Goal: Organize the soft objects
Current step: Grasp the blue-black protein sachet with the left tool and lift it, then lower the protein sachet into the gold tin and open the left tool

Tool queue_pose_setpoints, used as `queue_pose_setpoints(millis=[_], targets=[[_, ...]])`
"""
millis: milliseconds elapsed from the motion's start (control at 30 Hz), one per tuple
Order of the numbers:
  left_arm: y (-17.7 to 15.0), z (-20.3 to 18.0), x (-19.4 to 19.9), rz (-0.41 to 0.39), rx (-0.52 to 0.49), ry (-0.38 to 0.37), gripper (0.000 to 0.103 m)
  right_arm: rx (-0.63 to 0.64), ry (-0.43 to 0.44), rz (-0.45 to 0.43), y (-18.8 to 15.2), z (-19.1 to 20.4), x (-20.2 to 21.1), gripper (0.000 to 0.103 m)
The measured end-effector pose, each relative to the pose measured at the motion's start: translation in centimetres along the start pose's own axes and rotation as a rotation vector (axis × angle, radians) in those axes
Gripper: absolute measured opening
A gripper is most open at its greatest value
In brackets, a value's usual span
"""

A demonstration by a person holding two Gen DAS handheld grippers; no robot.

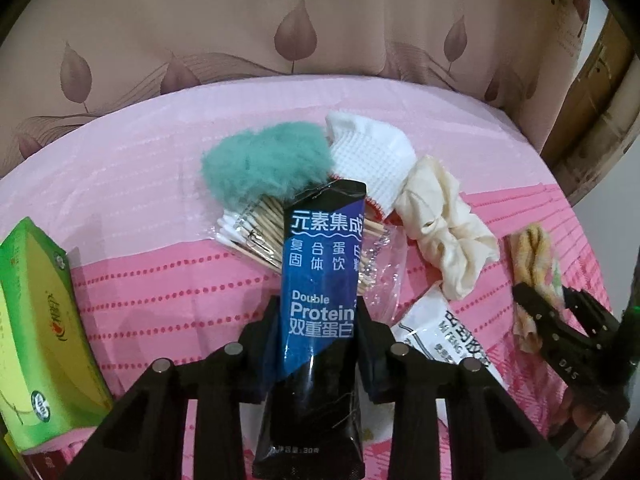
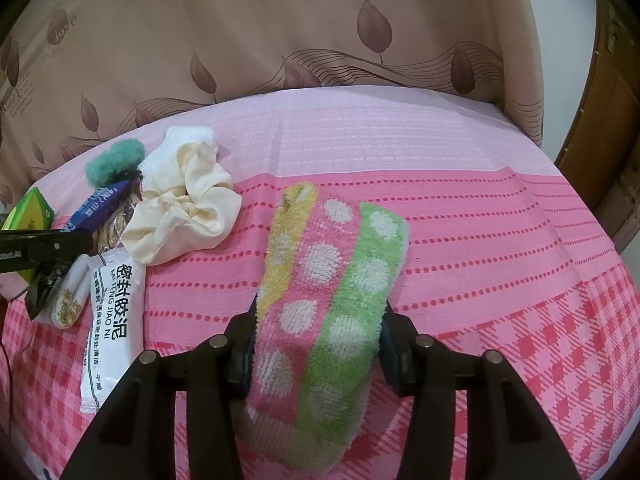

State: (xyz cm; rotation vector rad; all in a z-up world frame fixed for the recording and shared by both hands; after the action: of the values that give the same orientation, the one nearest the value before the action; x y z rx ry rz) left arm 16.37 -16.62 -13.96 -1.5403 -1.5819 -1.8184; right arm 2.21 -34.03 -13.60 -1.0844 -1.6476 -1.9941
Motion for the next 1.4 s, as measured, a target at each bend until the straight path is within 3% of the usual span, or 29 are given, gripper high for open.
queue_pose_setpoints(millis=[433,667,1033,1400], targets=[[-0.3,-1.1,4.7,-0.065,0.016,-0.037,0.033,0.005,-0.005,0.001,0.0,0.1,0.0,0.047],[-0.3,0.4,8.2,-0.116,0.024,0.002,0.033,0.005,-0.005,0.001,0.0,0.1,0.0,0.047],[-0.7,9.1,14.0,-0.184,0.115,0.165,0.033,0.005,-0.006,0.001,-0.1,0.1,-0.1,0.047],[-4.9,22.3,18.3,-0.175,0.294,0.395,0.033,0.011,-0.01,0.002,-0.1,0.2,-0.1,0.047]])
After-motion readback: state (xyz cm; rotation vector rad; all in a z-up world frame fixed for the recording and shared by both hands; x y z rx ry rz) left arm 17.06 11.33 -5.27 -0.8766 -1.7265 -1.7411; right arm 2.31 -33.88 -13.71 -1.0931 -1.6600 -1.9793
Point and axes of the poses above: each gripper's, at about its wrist camera, not at the fingertips, and x roughly against the way its jaws point, z to its left, y to its top, the point moved 6 cm from there along -x, roughly the way its jaws point, and after that the axes turned 7 degrees about -z, right-handed, at the moved point
